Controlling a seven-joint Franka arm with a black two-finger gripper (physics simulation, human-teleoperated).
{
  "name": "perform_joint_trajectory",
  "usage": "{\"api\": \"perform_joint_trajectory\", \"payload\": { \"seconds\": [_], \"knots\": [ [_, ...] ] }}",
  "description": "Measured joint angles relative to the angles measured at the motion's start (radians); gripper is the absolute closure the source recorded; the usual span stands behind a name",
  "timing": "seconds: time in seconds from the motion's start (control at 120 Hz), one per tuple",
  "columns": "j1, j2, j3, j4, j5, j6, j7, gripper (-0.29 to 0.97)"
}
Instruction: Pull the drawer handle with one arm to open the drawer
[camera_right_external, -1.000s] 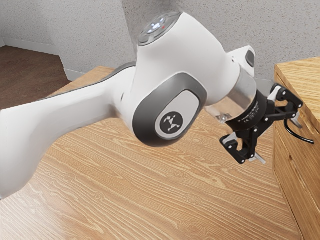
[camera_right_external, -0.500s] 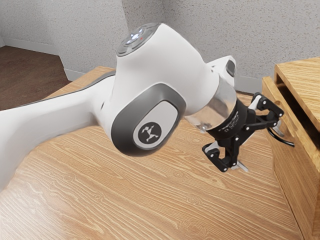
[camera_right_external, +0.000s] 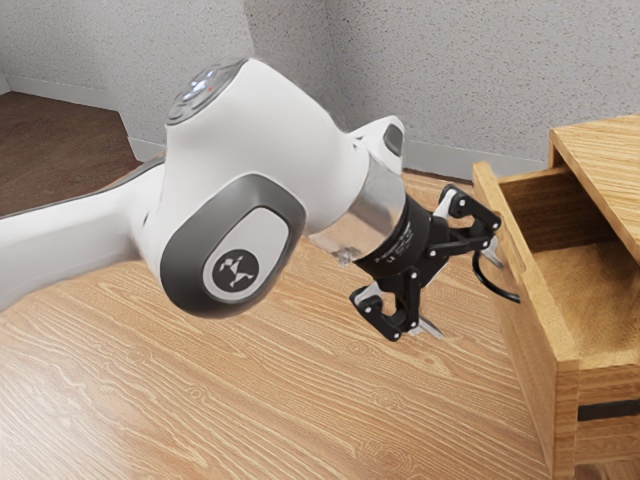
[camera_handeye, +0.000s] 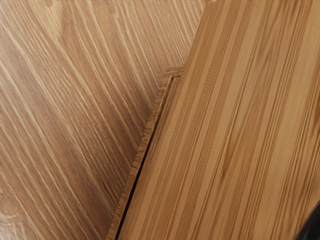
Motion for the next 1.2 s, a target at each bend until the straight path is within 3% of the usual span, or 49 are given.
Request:
{"api": "perform_joint_trajectory", "payload": {
  "seconds": [1.2],
  "knots": [
    [0.016,-0.425,0.074,-0.402,0.005,0.046,0.004,0.0]
  ]
}}
